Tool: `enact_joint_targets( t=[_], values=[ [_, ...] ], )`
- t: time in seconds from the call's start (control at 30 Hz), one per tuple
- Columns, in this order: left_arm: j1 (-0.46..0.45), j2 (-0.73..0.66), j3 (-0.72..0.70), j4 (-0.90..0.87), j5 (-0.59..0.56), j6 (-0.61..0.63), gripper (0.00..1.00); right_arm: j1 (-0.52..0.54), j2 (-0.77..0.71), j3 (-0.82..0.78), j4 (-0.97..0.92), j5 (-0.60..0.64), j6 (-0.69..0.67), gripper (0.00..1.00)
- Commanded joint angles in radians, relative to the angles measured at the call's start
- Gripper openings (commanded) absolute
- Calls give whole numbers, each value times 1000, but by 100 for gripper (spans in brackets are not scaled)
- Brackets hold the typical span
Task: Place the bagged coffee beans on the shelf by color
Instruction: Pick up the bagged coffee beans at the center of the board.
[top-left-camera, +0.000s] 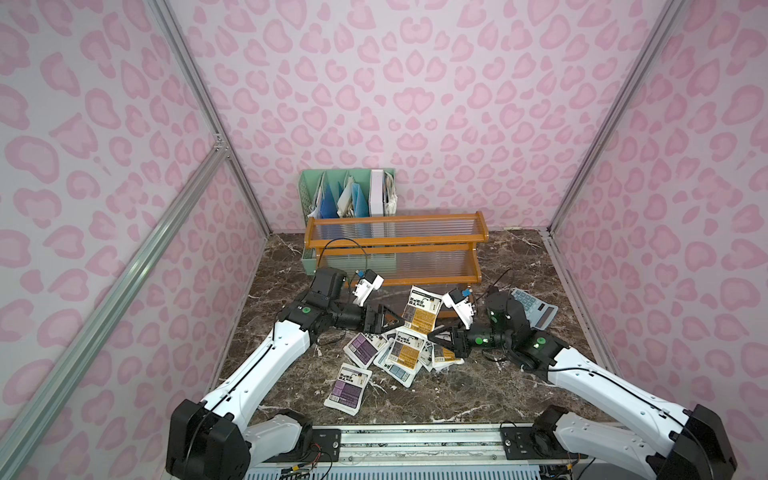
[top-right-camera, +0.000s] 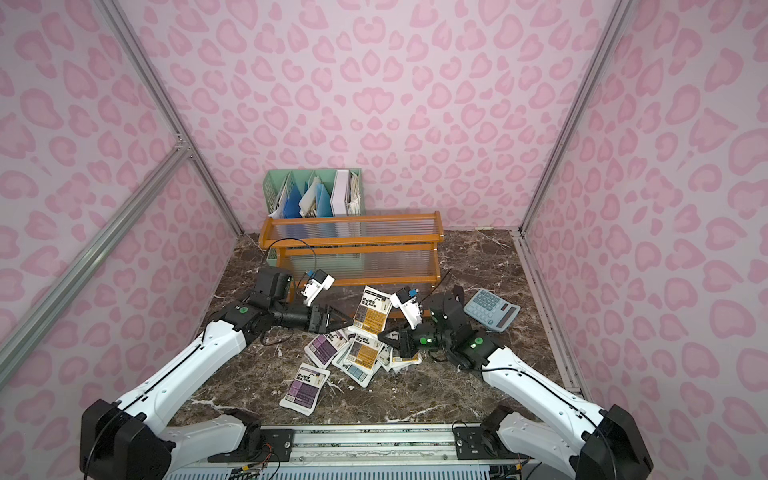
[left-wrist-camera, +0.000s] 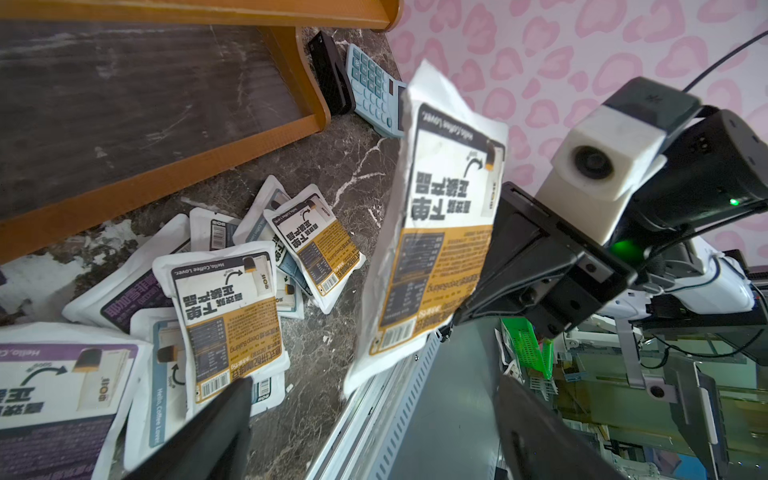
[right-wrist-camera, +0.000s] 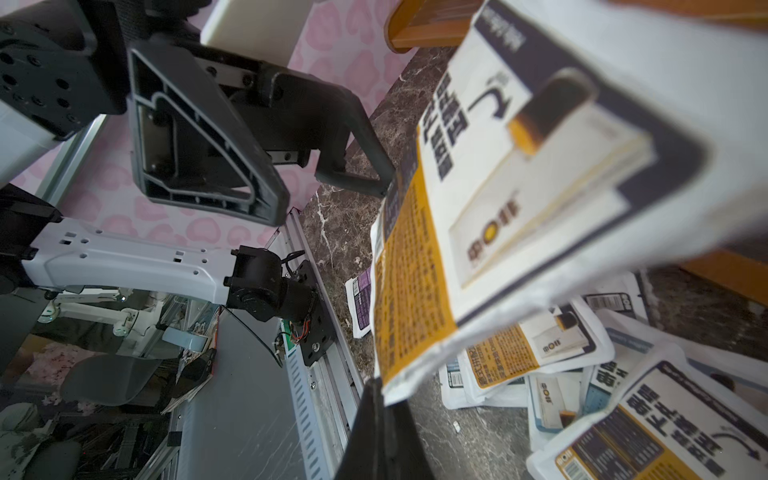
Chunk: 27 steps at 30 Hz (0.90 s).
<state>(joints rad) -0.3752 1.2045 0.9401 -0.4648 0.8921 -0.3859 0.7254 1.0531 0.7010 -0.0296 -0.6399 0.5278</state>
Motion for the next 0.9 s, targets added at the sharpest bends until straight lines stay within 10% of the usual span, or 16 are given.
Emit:
enact_joint_targets(
  t=[0.0,0.5,0.8,0.87],
  values=[
    [2,7,8,0,30,17,92,-3,16,14,85,-32,10,0],
    [26,25,-22,174,85,-76,65,-5,134,37,287,-121,102,0],
    [33,16,-21,207,88,-113,0,-3,178,57,257,-130,82,0],
    [33,-2,-14,189,82,-110,0,-3,182,67,239,-124,70,0]
  ],
)
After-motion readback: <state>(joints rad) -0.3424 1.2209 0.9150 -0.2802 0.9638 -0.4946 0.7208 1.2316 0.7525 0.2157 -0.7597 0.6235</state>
